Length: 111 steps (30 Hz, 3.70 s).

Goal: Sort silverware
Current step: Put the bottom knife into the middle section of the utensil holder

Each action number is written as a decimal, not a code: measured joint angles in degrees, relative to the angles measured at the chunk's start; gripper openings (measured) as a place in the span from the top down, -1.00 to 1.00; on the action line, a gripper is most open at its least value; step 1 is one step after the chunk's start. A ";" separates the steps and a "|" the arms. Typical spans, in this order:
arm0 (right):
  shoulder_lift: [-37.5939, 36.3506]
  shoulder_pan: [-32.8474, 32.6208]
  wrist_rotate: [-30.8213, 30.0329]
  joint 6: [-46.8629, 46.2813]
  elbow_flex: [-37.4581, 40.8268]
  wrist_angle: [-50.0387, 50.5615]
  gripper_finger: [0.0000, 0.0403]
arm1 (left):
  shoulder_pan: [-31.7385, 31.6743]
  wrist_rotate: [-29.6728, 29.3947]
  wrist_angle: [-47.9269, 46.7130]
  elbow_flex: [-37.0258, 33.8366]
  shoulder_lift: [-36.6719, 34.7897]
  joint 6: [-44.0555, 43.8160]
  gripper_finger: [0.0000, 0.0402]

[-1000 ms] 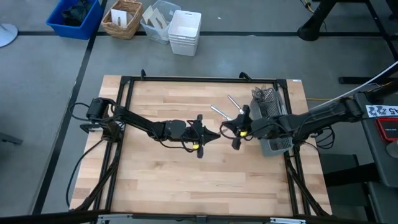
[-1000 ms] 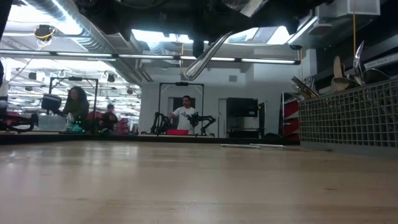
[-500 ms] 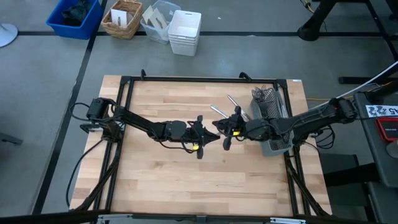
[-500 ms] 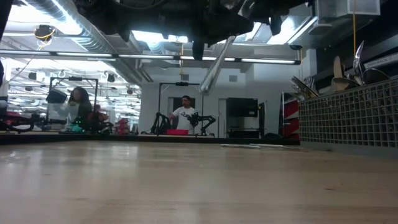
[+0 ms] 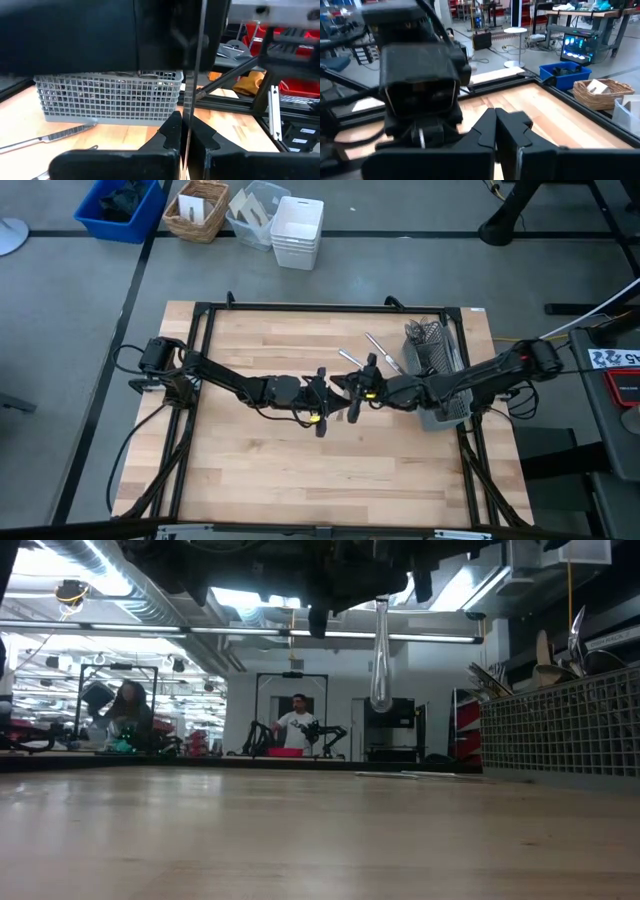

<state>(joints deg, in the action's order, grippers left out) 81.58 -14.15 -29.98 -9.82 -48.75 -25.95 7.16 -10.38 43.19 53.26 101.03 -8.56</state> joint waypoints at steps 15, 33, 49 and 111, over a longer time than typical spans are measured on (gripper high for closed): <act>-4.60 -0.17 -3.03 9.08 -0.09 -0.40 0.94 | 0.39 -0.94 -0.67 0.08 0.00 -0.13 1.00; -20.98 -0.15 4.59 9.53 -0.09 16.84 0.94 | -4.02 0.74 30.06 9.26 16.60 11.79 1.00; -25.08 -0.17 7.45 10.35 -0.09 20.83 0.94 | -12.96 13.02 18.87 45.89 34.24 20.56 1.00; -25.22 -0.09 8.64 10.36 -0.09 21.65 0.94 | -16.83 12.93 0.75 63.07 46.23 17.15 0.62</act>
<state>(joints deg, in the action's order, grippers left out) 56.36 -14.24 -21.34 0.54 -48.84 -4.30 -9.67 2.55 43.94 116.33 147.26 8.59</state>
